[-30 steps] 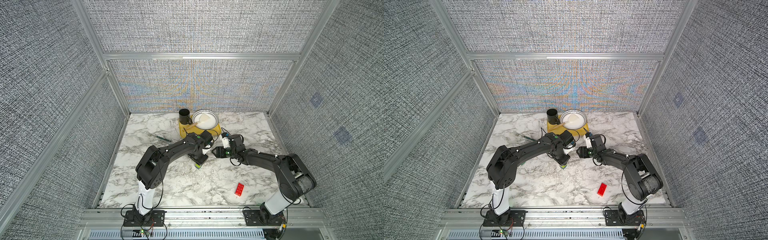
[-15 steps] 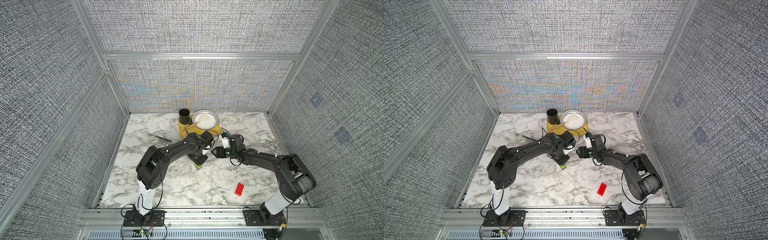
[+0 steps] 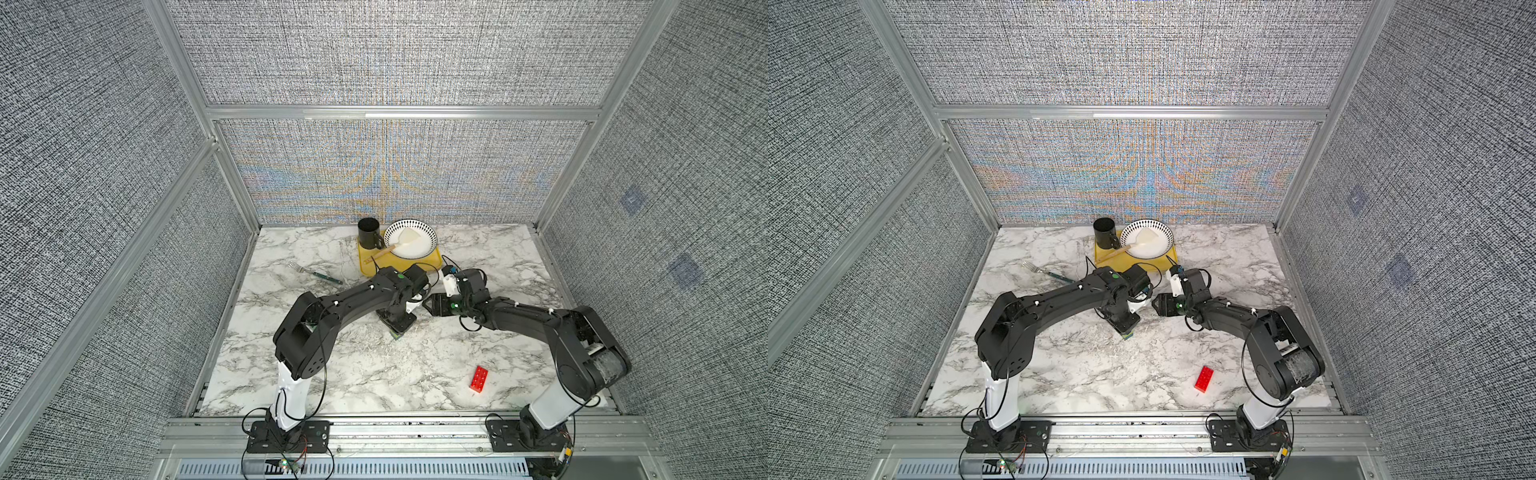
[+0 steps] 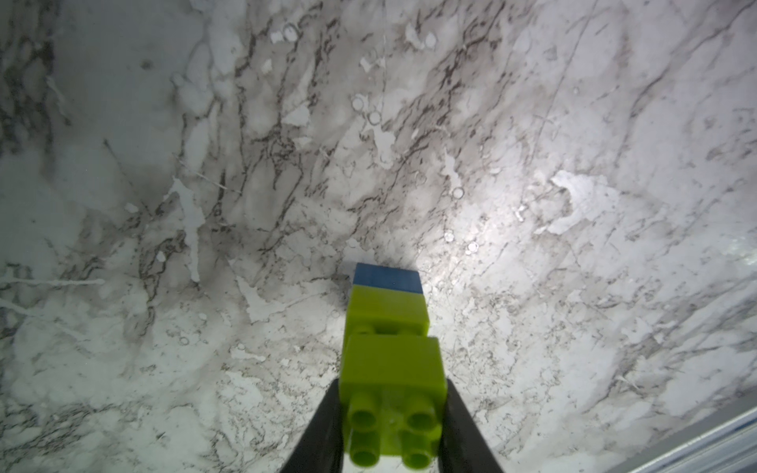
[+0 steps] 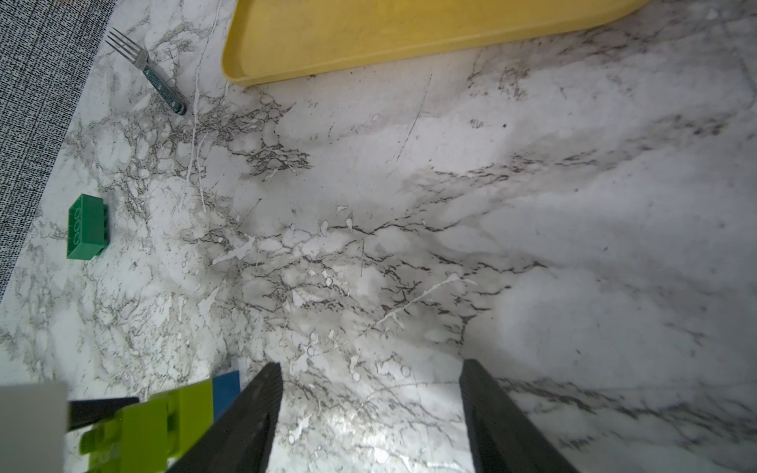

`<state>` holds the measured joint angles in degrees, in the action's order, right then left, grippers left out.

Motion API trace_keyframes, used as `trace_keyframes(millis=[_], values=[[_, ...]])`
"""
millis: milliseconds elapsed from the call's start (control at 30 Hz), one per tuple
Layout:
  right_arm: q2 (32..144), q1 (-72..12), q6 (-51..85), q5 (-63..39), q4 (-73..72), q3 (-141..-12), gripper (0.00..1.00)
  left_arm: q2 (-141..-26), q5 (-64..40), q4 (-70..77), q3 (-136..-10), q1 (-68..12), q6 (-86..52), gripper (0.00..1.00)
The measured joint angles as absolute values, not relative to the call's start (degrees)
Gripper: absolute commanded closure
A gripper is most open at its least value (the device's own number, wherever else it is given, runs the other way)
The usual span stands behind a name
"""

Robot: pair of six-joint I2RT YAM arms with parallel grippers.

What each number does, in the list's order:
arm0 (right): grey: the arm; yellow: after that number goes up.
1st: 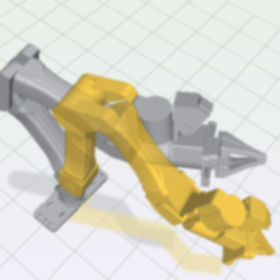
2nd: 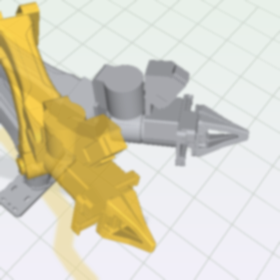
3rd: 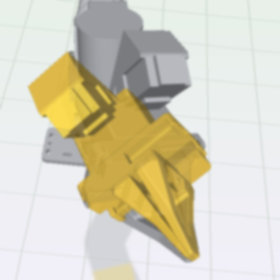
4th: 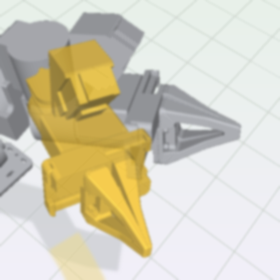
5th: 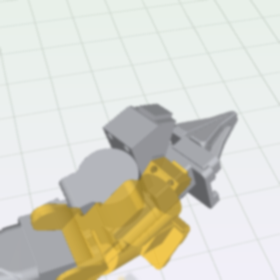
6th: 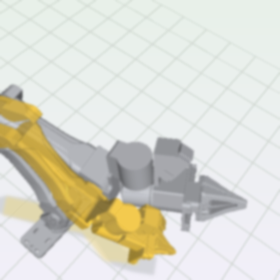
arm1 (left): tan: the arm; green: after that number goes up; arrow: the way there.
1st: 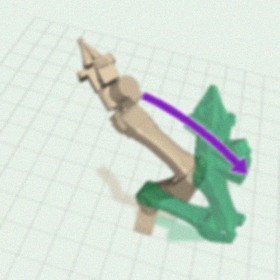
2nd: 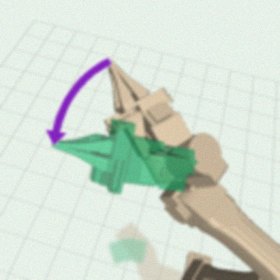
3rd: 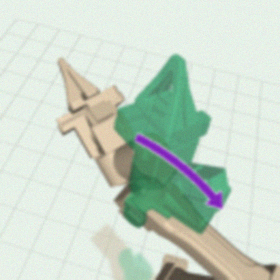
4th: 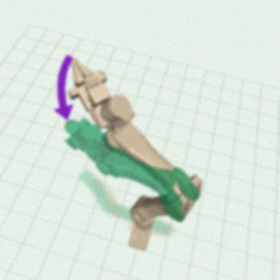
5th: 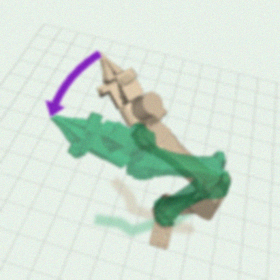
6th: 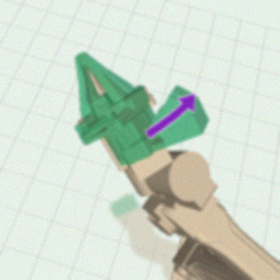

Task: Assemble an ice cream with lego
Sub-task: Assemble the lego brick with the lego brick.

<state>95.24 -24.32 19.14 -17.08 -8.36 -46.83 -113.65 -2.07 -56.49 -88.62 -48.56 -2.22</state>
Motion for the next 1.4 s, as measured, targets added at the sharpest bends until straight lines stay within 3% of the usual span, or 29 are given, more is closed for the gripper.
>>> trace_keyframes(millis=[1033, 1200, 1400], values=[[96.62, -23.97, 19.62, -20.23, -8.36, -47.27, 0.29, -120.9, 0.14, -61.95, -94.59, -49.91, -0.47, 0.97], [96.73, -23.38, 19.88, -21.28, -8.38, -47.27, 0.29, -121.49, 0.84, -62.46, -94.98, -50.17, -0.67, 0.89], [96.44, -23.2, 20.51, -21.89, -9.23, -46.63, 0.27, -121.21, 0.97, -62.33, -94.98, -50.22, -0.82, 0.62]])
